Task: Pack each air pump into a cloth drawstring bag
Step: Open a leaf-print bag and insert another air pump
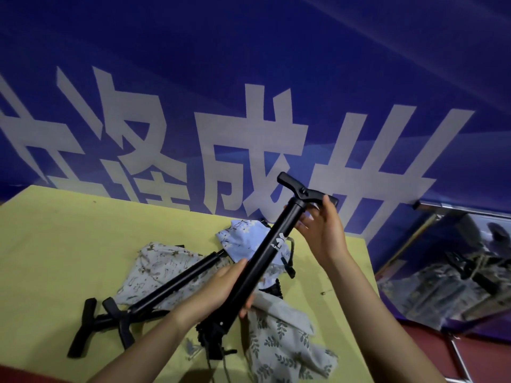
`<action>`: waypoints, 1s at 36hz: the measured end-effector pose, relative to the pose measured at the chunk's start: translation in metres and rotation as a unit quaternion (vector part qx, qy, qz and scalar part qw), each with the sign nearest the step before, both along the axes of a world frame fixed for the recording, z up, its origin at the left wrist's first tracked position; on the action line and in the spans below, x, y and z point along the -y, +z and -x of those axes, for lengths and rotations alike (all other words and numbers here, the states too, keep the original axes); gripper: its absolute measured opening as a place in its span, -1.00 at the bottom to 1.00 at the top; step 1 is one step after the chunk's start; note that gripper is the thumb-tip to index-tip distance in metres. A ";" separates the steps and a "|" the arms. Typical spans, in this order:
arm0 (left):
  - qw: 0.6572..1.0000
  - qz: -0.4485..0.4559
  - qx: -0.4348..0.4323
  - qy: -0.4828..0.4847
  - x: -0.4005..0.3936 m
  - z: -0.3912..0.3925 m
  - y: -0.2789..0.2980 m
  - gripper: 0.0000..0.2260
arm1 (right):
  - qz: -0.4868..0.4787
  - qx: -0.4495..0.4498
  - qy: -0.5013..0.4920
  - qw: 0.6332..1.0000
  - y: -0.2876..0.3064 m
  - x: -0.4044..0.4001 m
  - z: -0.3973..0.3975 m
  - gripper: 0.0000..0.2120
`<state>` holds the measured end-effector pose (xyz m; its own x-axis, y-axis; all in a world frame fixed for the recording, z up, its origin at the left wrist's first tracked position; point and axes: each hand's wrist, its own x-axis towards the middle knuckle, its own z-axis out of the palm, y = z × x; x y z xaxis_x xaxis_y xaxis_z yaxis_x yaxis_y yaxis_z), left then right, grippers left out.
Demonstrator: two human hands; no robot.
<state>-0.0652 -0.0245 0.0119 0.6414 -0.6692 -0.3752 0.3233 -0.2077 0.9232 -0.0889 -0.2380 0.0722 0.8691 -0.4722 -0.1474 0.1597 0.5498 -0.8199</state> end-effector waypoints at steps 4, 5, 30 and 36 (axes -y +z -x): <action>1.000 0.010 -0.006 -0.003 -0.001 0.000 0.001 -0.52 | 0.005 -0.008 -0.029 1.000 -0.002 -0.001 -0.001 -0.64; 1.000 0.005 -0.001 -0.003 -0.002 0.000 0.000 -0.53 | 0.016 -0.011 -0.040 0.999 -0.002 -0.001 -0.002 -0.63; 0.985 0.156 -0.079 -0.006 0.023 -0.018 0.042 -0.69 | 0.124 -0.058 -0.023 0.990 -0.012 -0.014 -0.003 -0.76; 0.990 0.126 -0.042 -0.036 0.013 -0.019 0.036 -0.65 | 0.006 -0.042 0.021 0.999 -0.008 -0.002 0.001 -0.54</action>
<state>-0.0458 -0.0376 0.0477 0.5628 -0.7910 -0.2400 0.3940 0.0015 0.9191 -0.0901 -0.2357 0.0644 0.8730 -0.4379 -0.2147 0.0671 0.5439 -0.8365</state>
